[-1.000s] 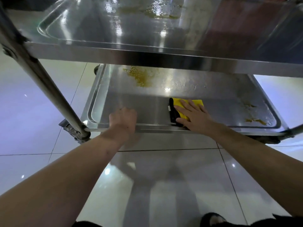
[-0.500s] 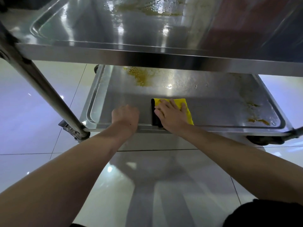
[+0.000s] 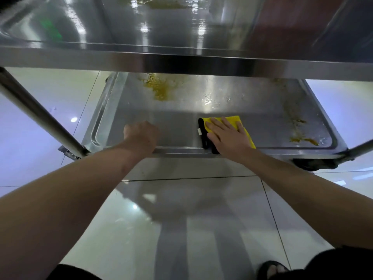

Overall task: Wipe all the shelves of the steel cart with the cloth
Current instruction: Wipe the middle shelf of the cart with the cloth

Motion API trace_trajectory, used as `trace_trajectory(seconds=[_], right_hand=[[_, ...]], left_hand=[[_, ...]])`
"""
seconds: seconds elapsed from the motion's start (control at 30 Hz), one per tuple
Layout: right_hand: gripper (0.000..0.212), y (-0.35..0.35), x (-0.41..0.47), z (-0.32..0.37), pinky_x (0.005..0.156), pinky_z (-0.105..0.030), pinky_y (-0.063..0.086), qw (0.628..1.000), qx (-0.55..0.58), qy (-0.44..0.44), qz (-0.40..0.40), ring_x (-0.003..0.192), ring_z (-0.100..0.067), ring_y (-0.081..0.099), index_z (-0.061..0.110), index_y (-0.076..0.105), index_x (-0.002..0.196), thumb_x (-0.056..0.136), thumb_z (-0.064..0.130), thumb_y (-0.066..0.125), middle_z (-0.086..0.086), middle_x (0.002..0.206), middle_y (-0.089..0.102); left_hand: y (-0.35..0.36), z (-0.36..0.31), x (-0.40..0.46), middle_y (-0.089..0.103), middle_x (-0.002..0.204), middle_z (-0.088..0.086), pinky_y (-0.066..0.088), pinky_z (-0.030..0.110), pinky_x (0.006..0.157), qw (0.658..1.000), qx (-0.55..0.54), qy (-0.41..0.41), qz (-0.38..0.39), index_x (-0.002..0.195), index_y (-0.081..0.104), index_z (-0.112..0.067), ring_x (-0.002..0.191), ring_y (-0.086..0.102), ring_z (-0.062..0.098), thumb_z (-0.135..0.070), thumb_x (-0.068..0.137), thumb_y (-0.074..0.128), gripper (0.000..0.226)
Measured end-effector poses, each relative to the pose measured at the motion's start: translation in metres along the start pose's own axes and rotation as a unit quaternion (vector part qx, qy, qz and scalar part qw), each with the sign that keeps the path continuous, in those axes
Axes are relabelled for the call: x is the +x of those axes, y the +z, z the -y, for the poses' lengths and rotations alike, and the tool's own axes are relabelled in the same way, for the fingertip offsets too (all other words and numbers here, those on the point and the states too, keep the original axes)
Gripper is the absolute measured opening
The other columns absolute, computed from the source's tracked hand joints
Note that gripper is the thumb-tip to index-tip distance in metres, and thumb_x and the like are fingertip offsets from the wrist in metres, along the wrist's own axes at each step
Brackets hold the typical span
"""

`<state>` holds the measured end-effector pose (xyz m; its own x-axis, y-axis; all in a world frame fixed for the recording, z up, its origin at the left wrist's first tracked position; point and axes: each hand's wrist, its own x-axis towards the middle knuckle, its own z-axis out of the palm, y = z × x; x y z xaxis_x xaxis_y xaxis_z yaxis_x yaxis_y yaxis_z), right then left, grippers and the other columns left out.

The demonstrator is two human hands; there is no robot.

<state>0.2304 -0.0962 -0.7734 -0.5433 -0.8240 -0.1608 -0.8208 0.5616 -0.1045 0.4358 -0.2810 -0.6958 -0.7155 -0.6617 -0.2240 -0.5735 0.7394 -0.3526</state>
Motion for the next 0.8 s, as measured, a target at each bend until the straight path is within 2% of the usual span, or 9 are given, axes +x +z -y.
trace_trajectory(seconds=[0.2, 0.3, 0.43, 0.6, 0.7, 0.8], right_hand=[[0.058, -0.004, -0.014, -0.046, 0.128, -0.055, 0.001, 1.000, -0.016, 0.010, 0.003, 0.160, -0.011, -0.008, 0.045, 0.006, 0.164, 0.107, 0.056, 0.009, 0.021, 0.173, 0.000], [0.056, -0.005, -0.016, -0.047, 0.128, -0.055, 0.001, 1.000, -0.026, 0.009, -0.006, 0.161, -0.018, -0.008, 0.047, 0.007, 0.163, 0.108, 0.056, 0.011, 0.010, 0.175, -0.002], [0.058, 0.000, -0.020, -0.045, 0.128, -0.056, 0.007, 0.998, -0.008, 0.039, -0.052, 0.161, -0.027, -0.003, 0.049, 0.017, 0.161, 0.104, 0.063, 0.013, -0.002, 0.174, 0.000], [0.065, -0.002, -0.024, -0.042, 0.127, -0.057, 0.006, 0.996, 0.000, 0.071, -0.047, 0.160, -0.026, 0.006, 0.046, 0.021, 0.161, 0.100, 0.069, 0.012, 0.000, 0.174, 0.010], [0.063, -0.001, -0.025, -0.042, 0.125, -0.062, 0.004, 0.996, -0.002, 0.080, -0.045, 0.161, -0.025, 0.004, 0.047, 0.020, 0.161, 0.102, 0.068, 0.010, 0.005, 0.175, 0.008], [0.059, 0.001, -0.023, -0.040, 0.125, -0.062, 0.001, 0.996, 0.010, 0.081, -0.047, 0.161, -0.025, 0.002, 0.047, 0.023, 0.161, 0.105, 0.061, 0.011, 0.006, 0.175, 0.009]], left_hand=[[0.002, -0.005, -0.005, 0.069, 0.121, 0.005, 0.050, 0.037, 0.087, 1.000, 0.024, -0.011, -0.010, 0.121, 0.070, -0.018, 0.115, 0.066, 0.030, -0.006, 0.094, 0.053, 0.034], [0.001, -0.012, -0.008, 0.070, 0.116, 0.003, 0.048, 0.035, 0.079, 0.999, 0.041, -0.003, -0.005, 0.115, 0.072, -0.019, 0.111, 0.067, 0.028, -0.008, 0.091, 0.059, 0.030], [-0.002, -0.021, -0.009, 0.071, 0.104, 0.001, 0.045, 0.032, 0.070, 0.999, 0.036, 0.002, -0.025, 0.108, 0.073, -0.020, 0.101, 0.069, 0.027, -0.007, 0.088, 0.062, 0.025], [0.000, -0.048, -0.010, 0.067, 0.110, 0.007, 0.054, 0.041, 0.082, 0.996, -0.058, 0.050, -0.042, 0.112, 0.067, -0.017, 0.103, 0.066, 0.032, -0.011, 0.094, 0.054, 0.023], [0.005, -0.063, -0.015, 0.064, 0.112, 0.010, 0.054, 0.043, 0.088, 0.987, -0.134, 0.089, -0.028, 0.112, 0.067, -0.015, 0.104, 0.064, 0.035, -0.013, 0.095, 0.054, 0.022], [0.011, -0.067, -0.016, 0.065, 0.111, 0.009, 0.053, 0.042, 0.091, 0.978, -0.157, 0.139, -0.023, 0.105, 0.070, -0.019, 0.104, 0.062, 0.033, -0.013, 0.093, 0.052, 0.023]])
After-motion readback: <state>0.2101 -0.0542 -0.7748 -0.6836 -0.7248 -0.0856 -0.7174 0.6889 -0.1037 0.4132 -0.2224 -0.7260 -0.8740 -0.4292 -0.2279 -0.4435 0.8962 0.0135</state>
